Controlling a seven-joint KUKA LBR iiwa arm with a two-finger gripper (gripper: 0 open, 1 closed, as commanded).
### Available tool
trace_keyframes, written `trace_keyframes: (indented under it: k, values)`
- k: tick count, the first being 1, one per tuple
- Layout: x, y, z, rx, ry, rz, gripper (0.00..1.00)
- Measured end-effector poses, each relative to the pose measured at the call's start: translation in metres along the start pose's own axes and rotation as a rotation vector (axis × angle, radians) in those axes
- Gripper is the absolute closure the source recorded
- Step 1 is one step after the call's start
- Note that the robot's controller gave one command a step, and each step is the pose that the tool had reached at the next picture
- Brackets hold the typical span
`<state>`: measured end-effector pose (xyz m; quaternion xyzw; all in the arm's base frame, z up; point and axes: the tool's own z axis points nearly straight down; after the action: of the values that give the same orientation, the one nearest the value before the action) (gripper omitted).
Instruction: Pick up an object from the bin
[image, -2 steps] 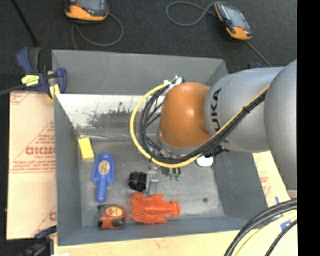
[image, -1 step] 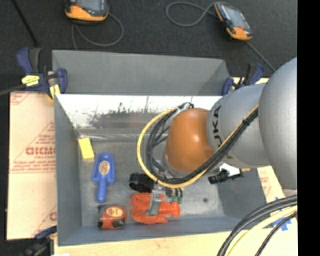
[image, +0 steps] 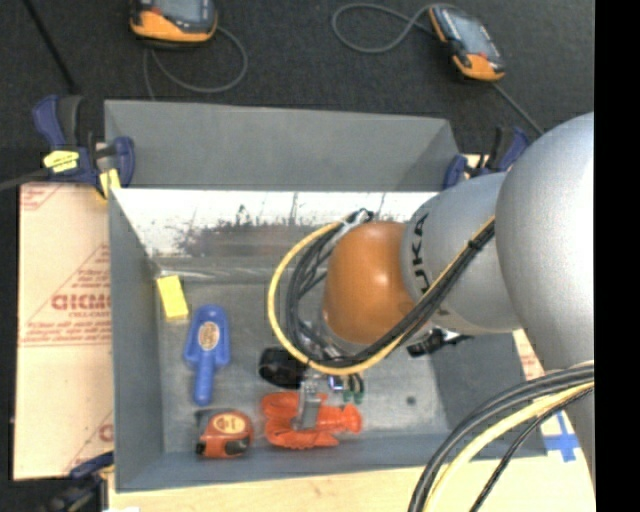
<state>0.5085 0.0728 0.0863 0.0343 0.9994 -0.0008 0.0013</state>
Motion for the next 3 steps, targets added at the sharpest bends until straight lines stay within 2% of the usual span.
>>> trace_keyframes:
  k: [1, 2, 3]
  values:
    - [0.0, 0.001, 0.015, -0.004, 0.005, 0.294, 1.0]
    - [0.0, 0.001, 0.015, -0.004, 0.005, 0.294, 1.0]
    - [0.002, -0.002, -0.032, 0.0, 0.009, 0.286, 1.0]
